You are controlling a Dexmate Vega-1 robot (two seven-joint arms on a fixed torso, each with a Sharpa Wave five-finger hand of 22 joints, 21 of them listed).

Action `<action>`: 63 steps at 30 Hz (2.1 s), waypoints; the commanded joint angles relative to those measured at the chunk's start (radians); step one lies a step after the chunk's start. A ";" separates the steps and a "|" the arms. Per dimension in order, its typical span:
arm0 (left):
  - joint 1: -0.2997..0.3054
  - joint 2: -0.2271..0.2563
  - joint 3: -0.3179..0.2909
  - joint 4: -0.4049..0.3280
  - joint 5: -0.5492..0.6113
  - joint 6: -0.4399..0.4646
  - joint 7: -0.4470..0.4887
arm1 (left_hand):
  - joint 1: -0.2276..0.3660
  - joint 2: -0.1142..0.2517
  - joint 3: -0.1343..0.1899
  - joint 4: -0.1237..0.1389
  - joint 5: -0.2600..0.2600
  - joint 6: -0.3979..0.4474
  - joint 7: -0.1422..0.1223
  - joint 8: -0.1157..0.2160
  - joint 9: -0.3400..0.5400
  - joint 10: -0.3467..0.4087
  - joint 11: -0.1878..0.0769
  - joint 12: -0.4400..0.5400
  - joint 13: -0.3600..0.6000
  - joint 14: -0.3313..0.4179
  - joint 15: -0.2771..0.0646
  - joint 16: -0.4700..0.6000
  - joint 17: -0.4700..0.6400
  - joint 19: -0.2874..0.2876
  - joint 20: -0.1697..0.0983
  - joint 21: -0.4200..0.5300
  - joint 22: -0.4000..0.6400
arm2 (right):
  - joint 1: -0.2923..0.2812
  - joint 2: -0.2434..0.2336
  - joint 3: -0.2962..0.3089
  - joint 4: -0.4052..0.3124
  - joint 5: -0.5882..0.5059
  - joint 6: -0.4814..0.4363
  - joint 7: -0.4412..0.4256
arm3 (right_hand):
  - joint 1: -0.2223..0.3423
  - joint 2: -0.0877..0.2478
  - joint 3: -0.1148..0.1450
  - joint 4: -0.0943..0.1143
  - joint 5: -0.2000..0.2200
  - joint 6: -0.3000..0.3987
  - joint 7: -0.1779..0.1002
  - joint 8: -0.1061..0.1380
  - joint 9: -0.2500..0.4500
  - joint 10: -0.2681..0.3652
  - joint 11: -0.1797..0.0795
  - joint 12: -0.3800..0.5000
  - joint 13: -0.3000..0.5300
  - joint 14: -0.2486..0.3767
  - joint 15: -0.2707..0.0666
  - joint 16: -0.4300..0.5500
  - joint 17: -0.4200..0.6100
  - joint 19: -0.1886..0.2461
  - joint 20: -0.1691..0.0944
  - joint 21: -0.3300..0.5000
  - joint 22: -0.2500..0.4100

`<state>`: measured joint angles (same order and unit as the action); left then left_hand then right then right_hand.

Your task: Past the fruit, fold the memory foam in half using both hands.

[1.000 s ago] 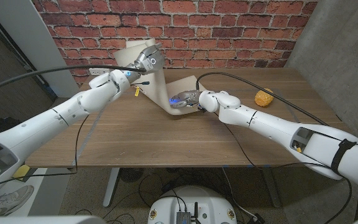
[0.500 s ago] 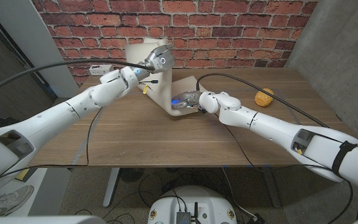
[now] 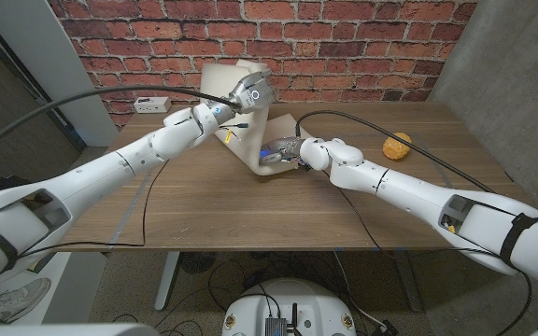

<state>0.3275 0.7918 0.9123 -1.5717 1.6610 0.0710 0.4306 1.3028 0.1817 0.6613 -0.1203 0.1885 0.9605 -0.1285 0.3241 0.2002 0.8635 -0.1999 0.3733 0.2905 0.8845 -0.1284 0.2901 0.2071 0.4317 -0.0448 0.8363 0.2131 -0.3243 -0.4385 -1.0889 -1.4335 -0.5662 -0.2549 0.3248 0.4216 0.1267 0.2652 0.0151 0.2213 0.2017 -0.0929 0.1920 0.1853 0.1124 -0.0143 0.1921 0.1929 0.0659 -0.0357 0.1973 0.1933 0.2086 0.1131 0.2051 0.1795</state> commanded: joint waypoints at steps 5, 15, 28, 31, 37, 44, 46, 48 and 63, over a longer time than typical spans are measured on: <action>-0.019 -0.092 0.071 0.131 -0.085 0.073 0.121 | 0.012 0.007 -0.005 -0.009 0.003 -0.012 0.008 -0.014 0.002 -0.007 0.004 -0.008 0.002 0.014 -0.106 -0.010 -0.001 -0.005 -0.150 0.018 -0.003 | 0.000 0.003 0.005 0.008 0.004 0.002 0.000 | 0.000 0.002 -0.001 0.001 -0.005 0.002 -0.004 0.001 0.004 0.001 -0.001 0.007 0.002 -0.007 -0.016 0.005 0.005 -0.002 0.002 0.003 0.005; -0.015 -0.173 0.103 0.237 -0.189 0.138 0.210 | 0.019 0.005 -0.007 -0.022 -0.004 -0.049 0.011 -0.042 0.002 -0.026 0.024 -0.036 -0.009 -0.008 -0.105 -0.031 -0.008 -0.009 -0.151 0.044 -0.009 | 0.005 0.011 0.004 0.026 0.009 0.007 -0.001 | 0.001 0.001 0.000 -0.002 -0.005 0.003 -0.003 0.002 0.004 0.002 0.000 0.007 0.002 -0.006 -0.015 0.005 0.004 -0.002 0.002 0.003 0.005; -0.045 -0.270 0.151 0.381 -0.393 0.094 0.330 | 0.016 0.001 -0.009 -0.026 -0.008 -0.089 0.020 -0.076 0.003 -0.058 0.035 -0.069 -0.021 -0.039 -0.104 -0.057 -0.014 -0.022 -0.153 0.066 -0.019 | 0.002 0.007 0.016 0.017 0.024 0.005 -0.007 | 0.023 0.007 0.011 -0.020 -0.002 0.004 0.000 0.002 0.004 0.001 0.000 0.008 0.001 -0.004 -0.013 0.004 0.000 0.005 0.005 0.006 0.004; -0.051 -0.288 0.163 0.412 -0.436 0.075 0.351 | 0.016 0.001 -0.009 -0.026 -0.008 -0.097 0.018 -0.081 0.003 -0.060 0.036 -0.072 -0.022 -0.041 -0.103 -0.059 -0.015 -0.023 -0.153 0.069 -0.020 | -0.004 0.002 0.030 0.011 0.043 0.009 -0.013 | 0.030 0.008 0.014 -0.026 -0.002 0.004 0.001 0.002 0.004 0.000 0.000 0.007 0.001 -0.004 -0.013 0.003 -0.001 0.005 0.004 0.005 0.004; -0.065 -0.315 0.185 0.463 -0.511 0.033 0.397 | 0.014 0.000 -0.010 -0.026 -0.008 -0.102 0.020 -0.086 0.003 -0.062 0.040 -0.077 -0.025 -0.046 -0.103 -0.063 -0.015 -0.026 -0.152 0.073 -0.022 | -0.031 -0.010 0.122 0.031 0.204 0.082 -0.013 | 0.027 0.002 0.009 -0.028 -0.004 0.004 0.002 0.001 0.004 0.001 0.003 0.008 0.001 -0.003 -0.009 0.004 0.000 0.006 0.007 0.006 0.004; -0.082 -0.315 0.210 0.473 -0.536 0.021 0.417 | 0.012 -0.001 -0.011 -0.026 -0.008 -0.099 0.024 -0.088 0.004 -0.061 0.041 -0.080 -0.026 -0.046 -0.103 -0.064 -0.016 -0.027 -0.150 0.076 -0.023 | -0.065 -0.011 0.211 0.079 0.389 0.169 -0.028 | -0.109 -0.107 -0.096 0.019 -0.010 -0.002 0.016 0.000 0.005 0.003 0.047 0.010 0.003 0.006 0.030 0.013 0.011 0.004 0.089 0.003 0.006; -0.086 -0.313 0.215 0.470 -0.540 0.019 0.419 | 0.012 -0.001 -0.011 -0.026 -0.008 -0.096 0.023 -0.088 0.004 -0.060 0.041 -0.080 -0.027 -0.045 -0.103 -0.064 -0.015 -0.028 -0.150 0.078 -0.024 | -0.072 -0.025 0.196 0.036 0.336 0.127 -0.077 | -0.119 -0.117 -0.106 0.021 -0.008 -0.001 0.023 0.001 0.005 0.005 0.053 0.010 0.003 0.005 0.036 0.013 0.011 -0.001 0.097 0.001 0.006; -0.088 -0.309 0.220 0.464 -0.540 0.019 0.419 | 0.011 -0.001 -0.011 -0.027 -0.009 -0.096 0.024 -0.089 0.004 -0.061 0.040 -0.082 -0.028 -0.045 -0.103 -0.065 -0.015 -0.028 -0.150 0.079 -0.025 | -0.079 -0.033 0.182 0.005 0.286 0.092 -0.124 | -0.083 -0.092 -0.086 0.002 0.003 0.006 0.023 0.005 0.004 0.009 0.050 0.010 0.002 0.005 0.034 0.012 0.007 -0.010 0.099 -0.002 0.006; -0.095 -0.306 0.236 0.458 -0.559 -0.006 0.421 | 0.010 -0.002 -0.011 -0.028 -0.009 -0.091 0.023 -0.092 0.005 -0.051 0.042 -0.086 -0.032 -0.040 -0.103 -0.065 -0.015 -0.030 -0.148 0.087 -0.028 | -0.188 -0.024 0.200 -0.068 0.107 -0.016 -0.513 | 0.080 -0.004 -0.004 -0.124 -0.004 0.067 -0.002 0.008 0.004 0.007 0.004 -0.001 0.002 -0.206 0.048 -0.015 0.000 -0.382 0.096 -0.029 -0.001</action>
<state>0.2388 0.4876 1.1335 -1.1176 1.1200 0.0858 0.8450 1.3128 0.1857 0.6489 -0.1467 0.1844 0.8645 -0.1071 0.2361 0.2026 0.8043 -0.1553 0.2893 0.2599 0.8408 -0.1037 0.2262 0.1892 0.4048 -0.0429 0.9139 0.1836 -0.4311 -0.4731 -0.9203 -1.4606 -0.3707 -0.2162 0.0879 0.4897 0.0999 0.2482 -0.1019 0.2212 0.2593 -0.0894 0.1968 0.1859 0.1315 -0.0093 0.1965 0.1934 -0.1170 0.0114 0.1808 0.1905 -0.1530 0.2059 0.1660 0.1765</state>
